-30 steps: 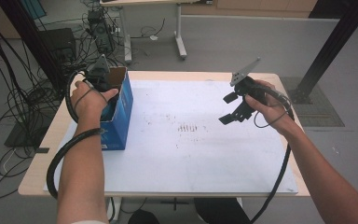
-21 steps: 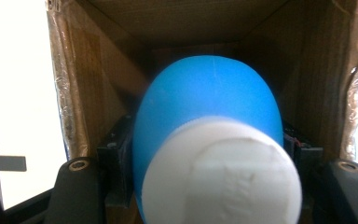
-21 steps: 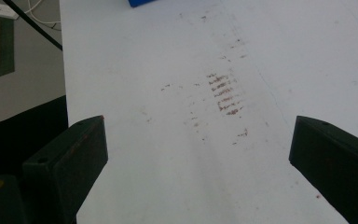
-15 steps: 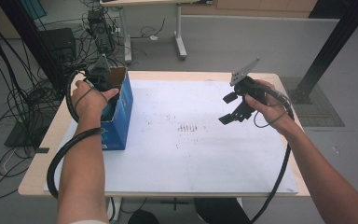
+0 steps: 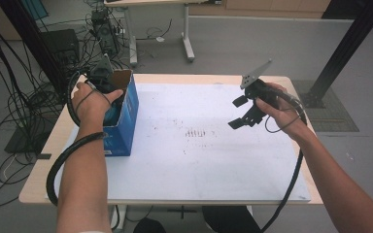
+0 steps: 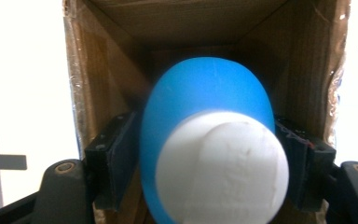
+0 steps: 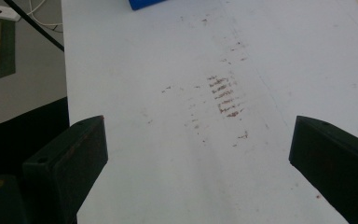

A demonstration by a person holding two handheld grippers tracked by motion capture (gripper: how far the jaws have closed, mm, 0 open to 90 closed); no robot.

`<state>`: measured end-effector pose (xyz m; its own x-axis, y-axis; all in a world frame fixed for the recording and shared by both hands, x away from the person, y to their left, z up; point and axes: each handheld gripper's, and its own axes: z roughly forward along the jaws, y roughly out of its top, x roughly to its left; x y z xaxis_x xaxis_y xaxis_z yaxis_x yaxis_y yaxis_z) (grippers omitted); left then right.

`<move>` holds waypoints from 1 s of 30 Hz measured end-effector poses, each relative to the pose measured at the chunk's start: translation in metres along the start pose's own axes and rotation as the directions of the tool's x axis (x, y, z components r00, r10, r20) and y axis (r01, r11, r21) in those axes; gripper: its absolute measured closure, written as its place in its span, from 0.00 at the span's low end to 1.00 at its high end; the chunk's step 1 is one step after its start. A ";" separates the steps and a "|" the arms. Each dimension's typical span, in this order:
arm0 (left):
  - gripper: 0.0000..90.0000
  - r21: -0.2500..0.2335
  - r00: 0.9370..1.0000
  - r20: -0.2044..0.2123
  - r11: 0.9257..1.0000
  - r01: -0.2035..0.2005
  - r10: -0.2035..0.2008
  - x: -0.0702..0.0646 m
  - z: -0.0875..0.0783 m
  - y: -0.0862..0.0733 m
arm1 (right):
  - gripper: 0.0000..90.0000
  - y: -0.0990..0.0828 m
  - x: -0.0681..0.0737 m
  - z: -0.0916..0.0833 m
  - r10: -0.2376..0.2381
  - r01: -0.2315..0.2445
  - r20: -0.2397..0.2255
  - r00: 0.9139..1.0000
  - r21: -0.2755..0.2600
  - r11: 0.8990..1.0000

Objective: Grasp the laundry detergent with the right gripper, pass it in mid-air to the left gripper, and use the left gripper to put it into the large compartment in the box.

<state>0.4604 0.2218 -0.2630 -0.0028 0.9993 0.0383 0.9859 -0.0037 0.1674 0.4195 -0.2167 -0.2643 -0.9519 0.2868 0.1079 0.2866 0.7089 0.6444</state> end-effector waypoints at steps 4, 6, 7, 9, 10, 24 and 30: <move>0.31 0.000 1.000 -0.016 1.000 -0.013 0.013 -0.001 -0.006 0.000 | 0.05 0.001 0.000 0.001 -0.003 0.003 -0.003 1.000 -0.002 1.000; 0.29 -0.006 1.000 -0.015 1.000 -0.011 0.010 -0.002 -0.009 0.001 | 0.05 0.002 0.001 0.001 -0.006 0.006 -0.003 1.000 -0.002 1.000; 0.29 -0.007 1.000 -0.016 1.000 -0.012 0.012 -0.002 -0.011 0.001 | 0.05 0.002 0.001 0.002 -0.009 0.009 -0.004 1.000 -0.002 1.000; 0.29 -0.010 1.000 -0.016 1.000 -0.014 0.014 -0.003 -0.014 0.001 | 0.05 0.003 0.001 0.001 -0.007 0.007 -0.003 1.000 -0.004 1.000; 0.29 -0.012 1.000 -0.014 1.000 -0.017 0.017 -0.004 -0.016 0.001 | 0.05 0.004 0.001 0.001 -0.008 0.008 -0.003 1.000 -0.003 1.000; 0.24 -0.042 0.998 -0.048 0.998 -0.049 0.047 -0.004 -0.046 -0.009 | 0.05 0.005 -0.001 -0.003 0.001 -0.001 0.006 1.000 0.000 1.000; 0.18 -0.074 0.993 -0.047 0.992 -0.107 0.104 -0.014 -0.066 -0.015 | 0.05 0.008 -0.003 -0.006 0.008 -0.008 0.023 1.000 0.024 1.000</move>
<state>0.4349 0.2053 -0.2011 0.0916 0.9905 0.1021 0.9655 -0.1134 0.2344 0.4239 -0.2154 -0.2550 -0.9469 0.3070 0.0955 0.2970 0.7215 0.6255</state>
